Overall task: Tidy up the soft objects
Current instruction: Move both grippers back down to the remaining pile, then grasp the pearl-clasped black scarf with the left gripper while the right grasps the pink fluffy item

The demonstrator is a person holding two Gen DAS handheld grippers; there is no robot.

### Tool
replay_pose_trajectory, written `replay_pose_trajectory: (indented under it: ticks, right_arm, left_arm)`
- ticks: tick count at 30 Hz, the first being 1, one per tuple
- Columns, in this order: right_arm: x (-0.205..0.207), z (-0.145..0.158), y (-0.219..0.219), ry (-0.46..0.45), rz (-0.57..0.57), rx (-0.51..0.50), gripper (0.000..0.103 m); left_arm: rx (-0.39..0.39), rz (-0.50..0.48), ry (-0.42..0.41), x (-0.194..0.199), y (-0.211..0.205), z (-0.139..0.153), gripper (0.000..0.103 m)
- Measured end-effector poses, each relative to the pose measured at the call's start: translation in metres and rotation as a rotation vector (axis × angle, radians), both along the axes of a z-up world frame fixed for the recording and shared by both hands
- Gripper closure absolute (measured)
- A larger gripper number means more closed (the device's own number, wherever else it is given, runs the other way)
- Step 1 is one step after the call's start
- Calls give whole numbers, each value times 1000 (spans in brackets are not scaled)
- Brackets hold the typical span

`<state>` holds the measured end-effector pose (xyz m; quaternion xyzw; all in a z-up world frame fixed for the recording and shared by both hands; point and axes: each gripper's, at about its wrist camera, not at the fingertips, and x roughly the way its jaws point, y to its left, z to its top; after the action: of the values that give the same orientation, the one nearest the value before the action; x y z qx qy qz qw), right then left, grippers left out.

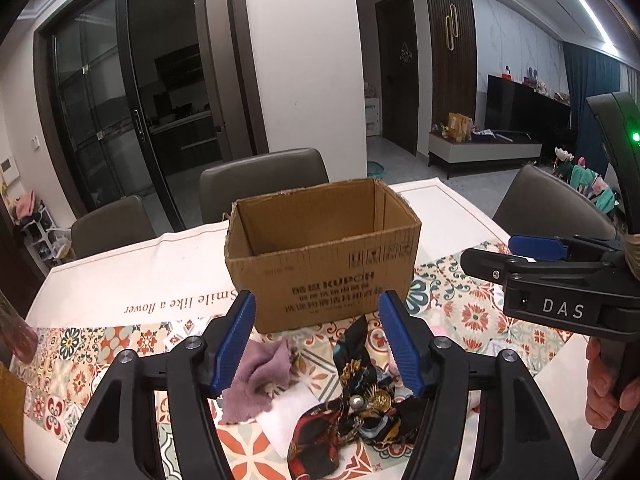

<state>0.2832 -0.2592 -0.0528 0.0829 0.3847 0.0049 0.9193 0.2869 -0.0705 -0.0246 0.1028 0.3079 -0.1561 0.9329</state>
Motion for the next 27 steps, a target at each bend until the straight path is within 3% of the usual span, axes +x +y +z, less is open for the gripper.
replay_pose_trajectory:
  ticks: [8, 27]
  right_arm:
    - [-7, -17, 0, 5, 16, 1, 27]
    - [5, -85, -13, 120, -2, 80, 27]
  left_arm:
    - [-11, -6, 36, -12, 0, -20, 35]
    - [15, -53, 168, -8, -14, -80, 31]
